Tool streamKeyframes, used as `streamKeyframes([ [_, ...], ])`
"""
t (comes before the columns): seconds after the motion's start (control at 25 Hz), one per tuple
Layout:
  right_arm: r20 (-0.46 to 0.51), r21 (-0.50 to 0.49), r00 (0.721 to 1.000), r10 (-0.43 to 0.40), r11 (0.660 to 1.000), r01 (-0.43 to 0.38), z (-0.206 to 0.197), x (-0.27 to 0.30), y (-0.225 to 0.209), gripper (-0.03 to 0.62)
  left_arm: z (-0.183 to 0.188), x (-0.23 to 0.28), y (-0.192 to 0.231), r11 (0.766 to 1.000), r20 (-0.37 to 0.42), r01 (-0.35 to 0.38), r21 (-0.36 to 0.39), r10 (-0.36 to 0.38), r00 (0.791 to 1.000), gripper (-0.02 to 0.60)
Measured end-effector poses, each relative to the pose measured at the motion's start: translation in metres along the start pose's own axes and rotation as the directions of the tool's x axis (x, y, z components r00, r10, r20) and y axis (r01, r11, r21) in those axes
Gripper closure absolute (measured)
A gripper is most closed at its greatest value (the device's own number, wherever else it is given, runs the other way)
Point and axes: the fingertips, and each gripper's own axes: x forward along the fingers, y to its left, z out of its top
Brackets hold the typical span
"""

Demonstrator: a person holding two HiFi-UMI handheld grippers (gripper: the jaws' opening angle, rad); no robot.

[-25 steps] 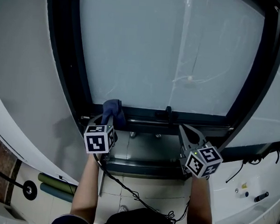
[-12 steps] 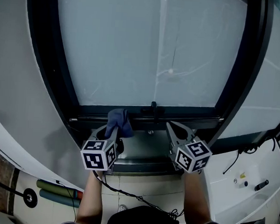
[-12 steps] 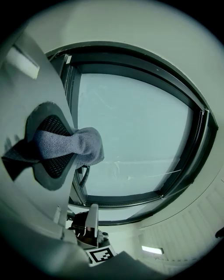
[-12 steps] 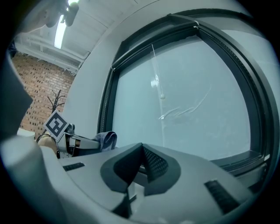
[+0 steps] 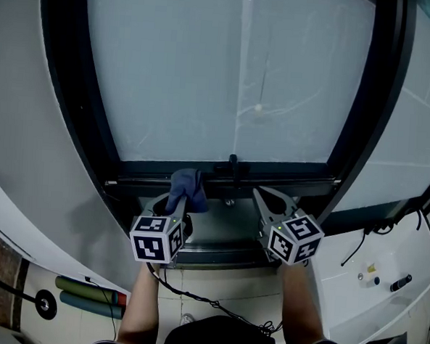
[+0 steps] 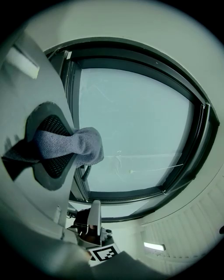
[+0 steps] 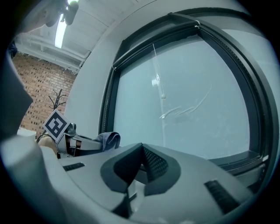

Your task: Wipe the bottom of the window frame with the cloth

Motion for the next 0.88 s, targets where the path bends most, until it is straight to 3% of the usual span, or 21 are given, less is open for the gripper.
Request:
streamKeyframes([
  [0.88,-0.007,0.011,1.0,-0.011,1.0,0.011,-0.0021,-0.0042,0.0048,0.594,0.003,-0.0006,-0.0045,1.0,-0.008,0.002,0.03,-0.002,1.0,0.502],
])
